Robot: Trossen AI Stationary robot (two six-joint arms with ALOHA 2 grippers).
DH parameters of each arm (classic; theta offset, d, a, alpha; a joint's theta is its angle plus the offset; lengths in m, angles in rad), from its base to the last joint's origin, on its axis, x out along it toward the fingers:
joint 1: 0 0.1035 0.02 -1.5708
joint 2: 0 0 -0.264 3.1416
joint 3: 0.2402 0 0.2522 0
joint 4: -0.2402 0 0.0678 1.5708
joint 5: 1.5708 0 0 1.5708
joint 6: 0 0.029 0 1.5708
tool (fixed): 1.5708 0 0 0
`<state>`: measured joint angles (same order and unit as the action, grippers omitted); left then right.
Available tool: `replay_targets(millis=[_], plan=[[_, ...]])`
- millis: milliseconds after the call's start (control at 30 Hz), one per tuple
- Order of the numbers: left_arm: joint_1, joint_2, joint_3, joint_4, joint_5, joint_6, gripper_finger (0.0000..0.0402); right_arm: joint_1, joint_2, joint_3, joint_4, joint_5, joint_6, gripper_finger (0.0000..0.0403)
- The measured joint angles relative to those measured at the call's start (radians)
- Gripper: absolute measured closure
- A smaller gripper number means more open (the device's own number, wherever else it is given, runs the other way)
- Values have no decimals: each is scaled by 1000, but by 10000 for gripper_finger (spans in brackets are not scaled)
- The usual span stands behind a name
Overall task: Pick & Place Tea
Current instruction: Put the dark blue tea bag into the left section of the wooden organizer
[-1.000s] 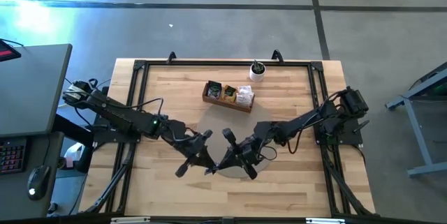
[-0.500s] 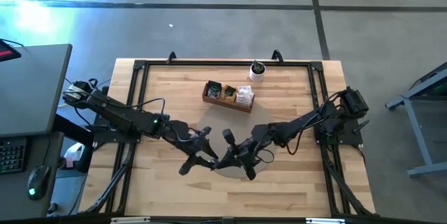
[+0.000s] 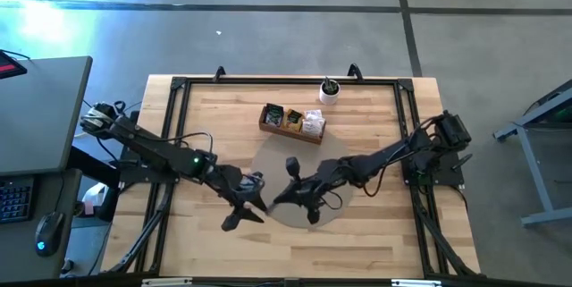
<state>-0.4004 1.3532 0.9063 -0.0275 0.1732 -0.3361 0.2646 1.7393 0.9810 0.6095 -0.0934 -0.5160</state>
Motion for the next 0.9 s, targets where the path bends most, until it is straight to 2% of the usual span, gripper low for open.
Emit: replay_targets(millis=[133, 267, 367, 533, 600, 700, 900], plan=[[-21, -72, 2, -34, -11, -20, 250, -18, 0, 0, -61, 141, 20, 401], [-65, -133, -2, -46, -88, -28, 250, -47, 0, 0, -53, 271, 26, 400], [-98, -184, 0, -43, -147, -1, 250, -89, 0, 0, -20, 328, 27, 401], [-172, -250, 0, -53, -244, 94, 250, -216, 0, 0, -9, 320, 126, 402], [-191, -263, 0, -50, -275, 126, 250, -279, 13, 0, -1, 282, 194, 401], [-196, -271, 0, -51, -287, 130, 250, -365, 47, 0, 43, 218, 279, 402], [-196, -271, -1, -58, -289, 130, 250, -487, 118, 0, 90, 205, 446, 402]])
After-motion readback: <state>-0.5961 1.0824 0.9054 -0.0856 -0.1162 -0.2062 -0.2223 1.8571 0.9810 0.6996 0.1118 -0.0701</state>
